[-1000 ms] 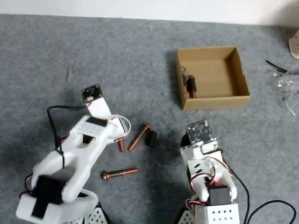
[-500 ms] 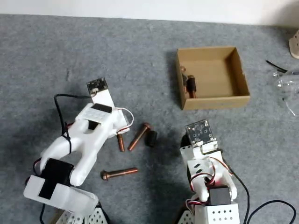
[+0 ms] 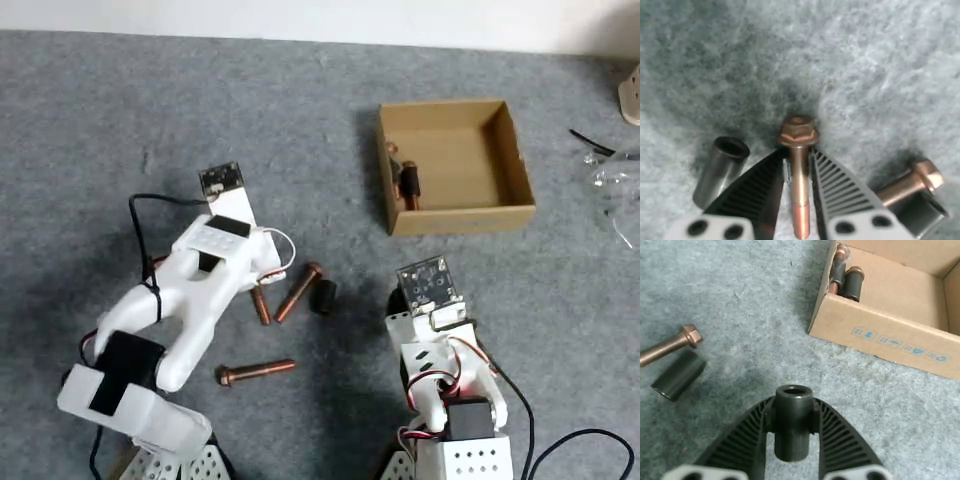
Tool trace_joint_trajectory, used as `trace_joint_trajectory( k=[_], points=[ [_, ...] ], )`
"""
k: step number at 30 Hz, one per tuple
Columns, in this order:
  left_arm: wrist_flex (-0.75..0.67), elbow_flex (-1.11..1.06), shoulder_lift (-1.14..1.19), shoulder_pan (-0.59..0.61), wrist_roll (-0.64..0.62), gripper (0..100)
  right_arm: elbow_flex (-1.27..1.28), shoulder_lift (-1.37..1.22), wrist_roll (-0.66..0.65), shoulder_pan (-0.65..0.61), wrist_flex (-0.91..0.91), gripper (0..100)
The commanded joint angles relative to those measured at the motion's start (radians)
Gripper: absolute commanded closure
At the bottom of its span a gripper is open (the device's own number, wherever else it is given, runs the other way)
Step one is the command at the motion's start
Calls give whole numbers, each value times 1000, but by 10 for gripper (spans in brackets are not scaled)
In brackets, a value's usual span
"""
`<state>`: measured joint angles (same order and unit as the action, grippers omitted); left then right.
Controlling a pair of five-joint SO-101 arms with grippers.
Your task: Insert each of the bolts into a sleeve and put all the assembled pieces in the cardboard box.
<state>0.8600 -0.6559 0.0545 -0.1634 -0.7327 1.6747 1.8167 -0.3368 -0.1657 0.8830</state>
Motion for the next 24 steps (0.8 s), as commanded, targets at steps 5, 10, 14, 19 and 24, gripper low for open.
trace_joint_trajectory(
  k=[5,10,14,19,24],
  points=[
    [72,25,-275,16,117,996,84,21,11,10,-38,995],
    [153,28,-545,22,219,996,84,21,11,10,-38,995],
    [244,22,-769,24,282,996,84,21,11,10,-38,995],
    [376,2,-986,18,284,996,84,21,11,10,-38,995],
    [430,-107,-1153,24,287,996,84,21,11,10,-38,995]
  ],
)
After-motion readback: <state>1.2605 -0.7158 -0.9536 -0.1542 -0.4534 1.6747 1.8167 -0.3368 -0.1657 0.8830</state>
